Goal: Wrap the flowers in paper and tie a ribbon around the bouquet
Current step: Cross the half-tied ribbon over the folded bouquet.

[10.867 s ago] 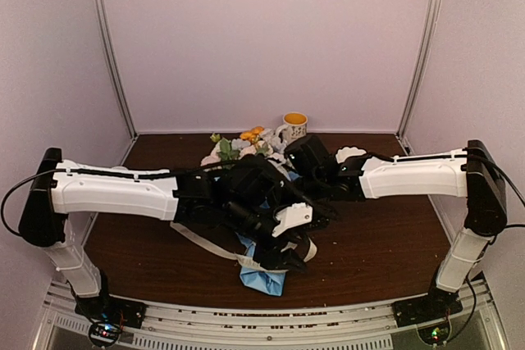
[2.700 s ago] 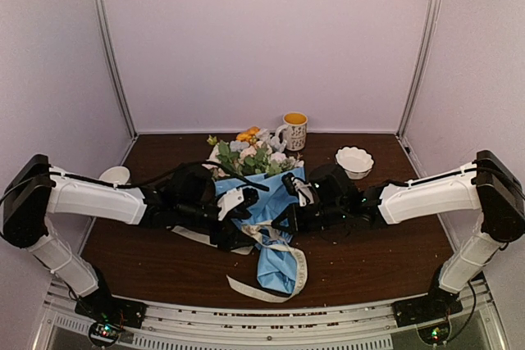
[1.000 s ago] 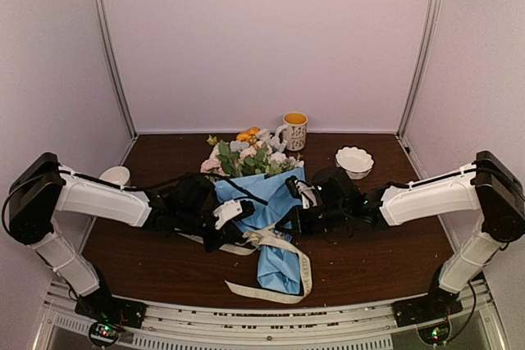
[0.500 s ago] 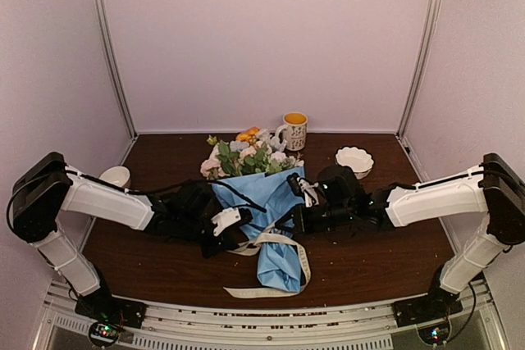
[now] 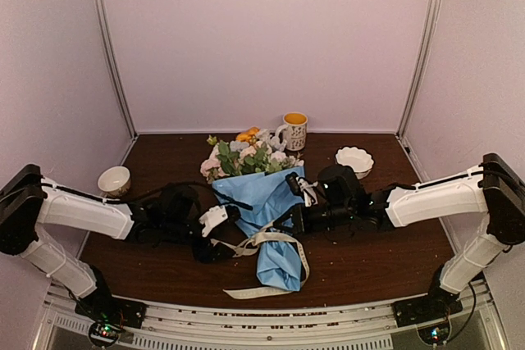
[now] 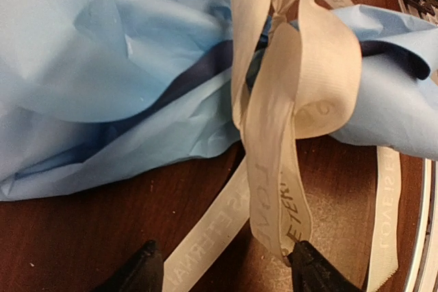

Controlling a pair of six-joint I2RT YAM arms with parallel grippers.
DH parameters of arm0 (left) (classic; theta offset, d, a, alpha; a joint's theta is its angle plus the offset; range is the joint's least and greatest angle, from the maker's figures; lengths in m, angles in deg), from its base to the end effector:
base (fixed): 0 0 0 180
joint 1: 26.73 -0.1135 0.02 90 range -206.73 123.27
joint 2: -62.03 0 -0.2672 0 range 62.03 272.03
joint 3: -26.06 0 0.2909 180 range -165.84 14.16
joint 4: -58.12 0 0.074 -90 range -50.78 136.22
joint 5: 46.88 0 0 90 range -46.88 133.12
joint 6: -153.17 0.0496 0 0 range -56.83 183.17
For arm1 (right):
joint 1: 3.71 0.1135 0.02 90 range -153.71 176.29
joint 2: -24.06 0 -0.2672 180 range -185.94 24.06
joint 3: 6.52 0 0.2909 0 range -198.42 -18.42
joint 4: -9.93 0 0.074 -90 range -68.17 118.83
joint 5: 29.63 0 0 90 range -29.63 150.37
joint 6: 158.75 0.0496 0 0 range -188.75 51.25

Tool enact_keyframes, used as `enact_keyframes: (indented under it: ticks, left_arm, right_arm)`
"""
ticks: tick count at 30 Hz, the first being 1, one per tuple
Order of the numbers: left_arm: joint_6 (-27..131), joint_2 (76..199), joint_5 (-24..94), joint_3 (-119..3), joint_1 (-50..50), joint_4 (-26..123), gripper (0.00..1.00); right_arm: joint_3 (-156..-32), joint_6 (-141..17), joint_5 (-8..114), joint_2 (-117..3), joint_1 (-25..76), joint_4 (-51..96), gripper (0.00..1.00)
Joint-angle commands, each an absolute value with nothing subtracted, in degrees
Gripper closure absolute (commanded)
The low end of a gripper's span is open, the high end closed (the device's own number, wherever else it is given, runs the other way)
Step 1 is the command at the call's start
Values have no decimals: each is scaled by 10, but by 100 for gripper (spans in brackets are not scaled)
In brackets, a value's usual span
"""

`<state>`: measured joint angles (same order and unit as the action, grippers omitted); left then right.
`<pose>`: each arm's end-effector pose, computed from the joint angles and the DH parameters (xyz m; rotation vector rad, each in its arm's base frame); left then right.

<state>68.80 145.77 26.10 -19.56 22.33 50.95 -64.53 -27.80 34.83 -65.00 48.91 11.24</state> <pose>0.1890 -0.2400 0.1132 1.2487 2.0892 -0.7074 0.2047 0.3031 0.1671 -0.5448 2.3704 1.3423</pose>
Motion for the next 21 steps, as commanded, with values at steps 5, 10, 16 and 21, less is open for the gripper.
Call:
enact_keyframes:
  ticks: [5,10,16,21]
  left_arm:
    - [680,1423,266,-169,220,569,28]
    - [670,1417,227,-169,220,607,25]
    - [662,1405,219,-172,220,642,20]
    - [673,1415,244,-177,220,631,12]
  right_arm:
    - [-643,-274,339,-652,488,88,100]
    - [-645,-276,337,-655,488,90,100]
    - [-648,-276,338,-659,488,90,100]
    - [-651,-277,335,-663,488,93,100]
